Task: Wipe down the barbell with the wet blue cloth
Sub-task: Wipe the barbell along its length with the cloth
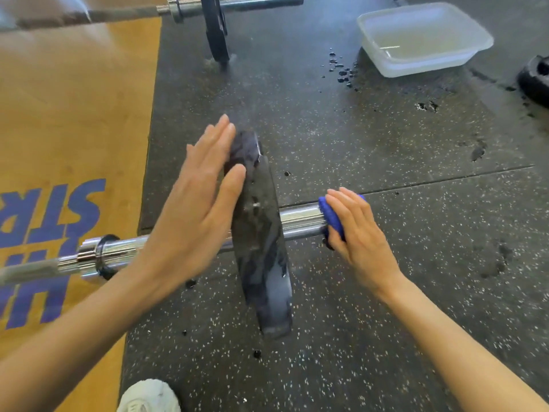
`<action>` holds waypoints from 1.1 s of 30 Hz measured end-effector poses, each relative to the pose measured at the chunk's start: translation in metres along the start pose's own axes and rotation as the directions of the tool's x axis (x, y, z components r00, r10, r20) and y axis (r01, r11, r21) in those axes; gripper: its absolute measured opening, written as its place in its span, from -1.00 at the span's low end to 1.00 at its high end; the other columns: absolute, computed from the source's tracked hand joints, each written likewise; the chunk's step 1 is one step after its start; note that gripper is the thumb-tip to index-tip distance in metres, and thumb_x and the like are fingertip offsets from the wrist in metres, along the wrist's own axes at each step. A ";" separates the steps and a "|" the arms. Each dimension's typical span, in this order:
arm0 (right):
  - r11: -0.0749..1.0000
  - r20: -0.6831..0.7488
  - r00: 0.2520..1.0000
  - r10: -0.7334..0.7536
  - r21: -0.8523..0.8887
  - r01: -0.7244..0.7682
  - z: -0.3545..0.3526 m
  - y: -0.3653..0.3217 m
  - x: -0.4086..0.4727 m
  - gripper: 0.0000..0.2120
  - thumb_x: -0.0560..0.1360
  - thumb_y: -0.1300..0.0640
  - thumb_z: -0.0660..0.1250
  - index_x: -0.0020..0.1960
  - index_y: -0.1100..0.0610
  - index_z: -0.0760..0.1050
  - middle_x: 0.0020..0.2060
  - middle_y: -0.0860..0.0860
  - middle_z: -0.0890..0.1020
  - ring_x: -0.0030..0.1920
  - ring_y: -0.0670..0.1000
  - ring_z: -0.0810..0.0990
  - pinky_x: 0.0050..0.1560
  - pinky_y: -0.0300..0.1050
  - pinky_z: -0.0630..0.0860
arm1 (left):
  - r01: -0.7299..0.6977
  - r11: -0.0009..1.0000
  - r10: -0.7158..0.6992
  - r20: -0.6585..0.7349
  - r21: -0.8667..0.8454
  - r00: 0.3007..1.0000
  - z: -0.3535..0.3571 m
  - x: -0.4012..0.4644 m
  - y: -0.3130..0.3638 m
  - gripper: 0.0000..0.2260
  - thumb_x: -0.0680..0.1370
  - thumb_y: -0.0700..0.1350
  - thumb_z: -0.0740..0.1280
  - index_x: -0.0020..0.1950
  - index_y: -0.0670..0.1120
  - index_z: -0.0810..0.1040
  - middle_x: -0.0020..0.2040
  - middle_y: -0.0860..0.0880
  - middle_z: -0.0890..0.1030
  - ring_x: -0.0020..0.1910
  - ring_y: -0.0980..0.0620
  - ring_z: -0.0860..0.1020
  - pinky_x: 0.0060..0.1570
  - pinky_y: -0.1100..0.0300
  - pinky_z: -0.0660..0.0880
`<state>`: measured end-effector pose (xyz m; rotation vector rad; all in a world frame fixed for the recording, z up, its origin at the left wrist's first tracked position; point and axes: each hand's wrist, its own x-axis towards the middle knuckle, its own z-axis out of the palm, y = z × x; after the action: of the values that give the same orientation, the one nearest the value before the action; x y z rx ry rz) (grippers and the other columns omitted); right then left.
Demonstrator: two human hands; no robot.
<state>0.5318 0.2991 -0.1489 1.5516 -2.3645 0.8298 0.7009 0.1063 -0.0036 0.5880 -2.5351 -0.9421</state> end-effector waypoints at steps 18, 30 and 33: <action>0.983 -0.142 0.990 0.002 0.183 0.024 -0.093 -0.078 0.014 -0.60 0.61 0.23 0.16 0.42 0.32 0.39 0.36 0.05 0.45 0.49 0.01 0.29 0.55 0.00 0.19 | 0.226 0.974 -0.227 0.011 0.021 0.974 -0.020 -0.042 -0.052 -0.39 0.65 0.16 -0.01 0.66 -0.08 0.10 0.65 0.10 0.05 0.61 0.26 -0.06 0.60 0.14 -0.12; 0.932 -0.154 0.977 -0.148 0.309 0.190 -0.096 -0.153 0.031 -0.62 0.60 0.26 0.17 0.41 0.26 0.35 0.37 0.07 0.45 0.51 0.05 0.30 0.53 0.01 0.22 | 0.179 0.964 -0.183 0.004 0.195 0.983 -0.031 -0.079 -0.067 -0.35 0.65 0.23 -0.04 0.66 -0.08 0.07 0.65 0.09 0.02 0.61 0.23 -0.11 0.61 0.13 -0.11; 0.914 -0.130 0.972 -0.194 0.336 0.227 -0.091 -0.165 0.034 -0.62 0.63 0.21 0.15 0.43 0.26 0.34 0.38 0.08 0.44 0.52 0.06 0.29 0.55 -0.03 0.18 | 0.136 0.944 -0.145 0.009 0.300 0.989 -0.047 -0.095 -0.072 -0.31 0.62 0.26 -0.11 0.65 -0.11 0.11 0.65 0.04 0.06 0.62 0.18 -0.07 0.60 0.18 -0.14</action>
<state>0.6518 0.2736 -0.0018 1.8123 -2.0150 1.2925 0.8217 0.0798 -0.0373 0.8583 -2.7146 -0.6172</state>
